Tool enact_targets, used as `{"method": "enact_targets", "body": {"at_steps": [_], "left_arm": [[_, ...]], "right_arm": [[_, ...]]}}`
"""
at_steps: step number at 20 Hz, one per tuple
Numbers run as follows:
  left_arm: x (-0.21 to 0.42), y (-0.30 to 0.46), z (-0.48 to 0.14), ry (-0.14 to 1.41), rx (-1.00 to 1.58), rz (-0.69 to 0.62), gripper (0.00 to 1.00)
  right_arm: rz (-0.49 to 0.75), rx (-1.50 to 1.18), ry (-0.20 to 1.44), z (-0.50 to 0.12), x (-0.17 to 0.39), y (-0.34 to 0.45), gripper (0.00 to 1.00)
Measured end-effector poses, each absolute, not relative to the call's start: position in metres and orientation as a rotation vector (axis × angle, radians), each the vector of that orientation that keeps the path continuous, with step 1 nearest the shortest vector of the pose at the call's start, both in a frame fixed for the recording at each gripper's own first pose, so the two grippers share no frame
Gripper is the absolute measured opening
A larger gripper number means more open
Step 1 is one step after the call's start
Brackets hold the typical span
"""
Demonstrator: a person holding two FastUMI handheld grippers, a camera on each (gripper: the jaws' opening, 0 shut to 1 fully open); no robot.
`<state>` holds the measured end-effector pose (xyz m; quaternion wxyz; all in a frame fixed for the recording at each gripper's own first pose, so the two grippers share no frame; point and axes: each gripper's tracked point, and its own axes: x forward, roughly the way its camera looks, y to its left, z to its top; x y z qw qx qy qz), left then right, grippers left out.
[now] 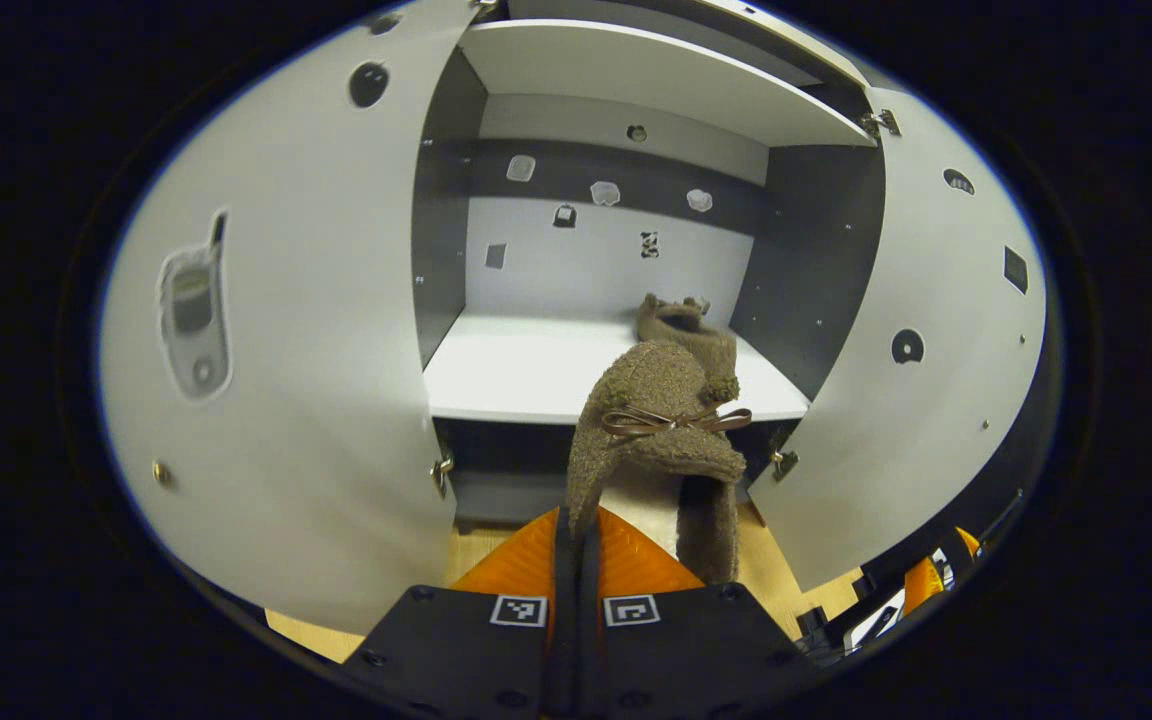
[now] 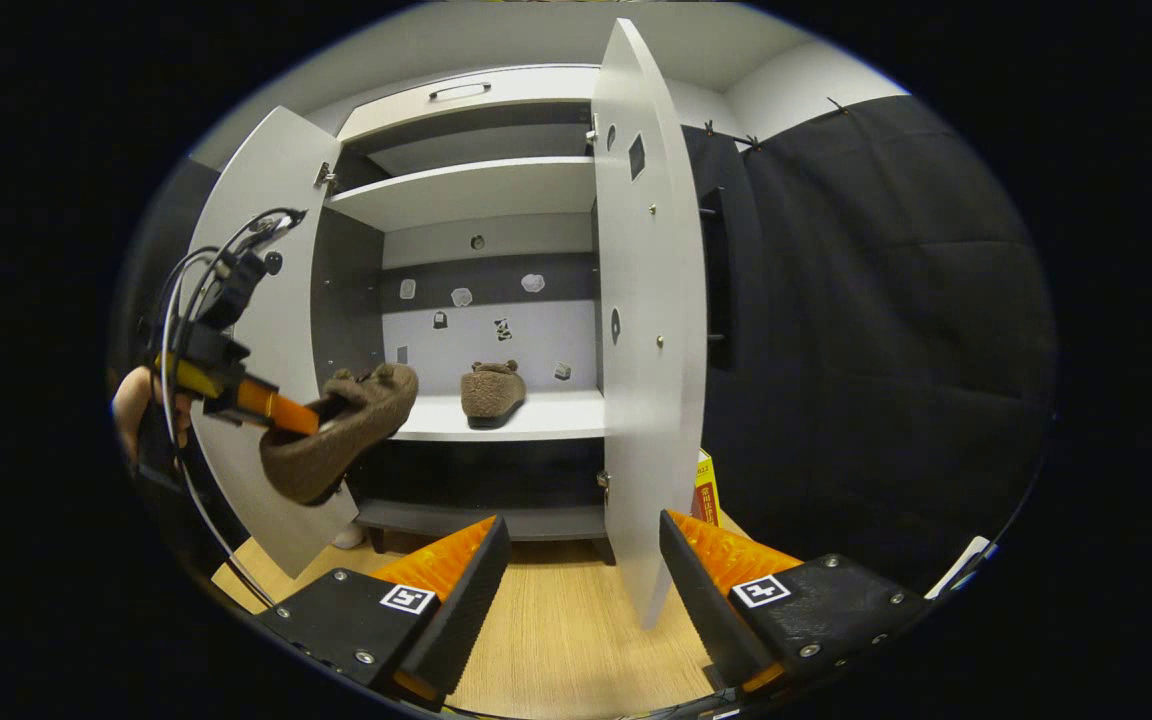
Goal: Grab one shoe with the right hand and put it into the shoe cabinet, grab the other shoe with the left hand and put it into the shoe cabinet; then close the right door with the right hand and the left door with the left hand.
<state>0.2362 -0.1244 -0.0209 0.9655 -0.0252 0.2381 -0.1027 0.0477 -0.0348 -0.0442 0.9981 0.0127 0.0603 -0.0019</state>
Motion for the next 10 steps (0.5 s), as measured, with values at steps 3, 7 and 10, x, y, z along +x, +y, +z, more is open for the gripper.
{"method": "enact_targets", "body": {"at_steps": [3,7,10], "left_arm": [[0.281,-0.137,0.008,0.443,-0.024,-0.201,0.06],[0.336,-0.139,0.005,0.431,0.012,-0.161,0.06],[0.363,-0.142,0.009,0.452,-0.104,-0.164,0.07]], "right_arm": [[-0.028,0.026,0.111,-0.036,0.049,-0.05,0.92],[-0.069,0.03,0.083,-0.019,0.051,-0.072,0.92],[-0.095,0.038,0.073,-0.01,0.053,-0.083,0.92]]}}
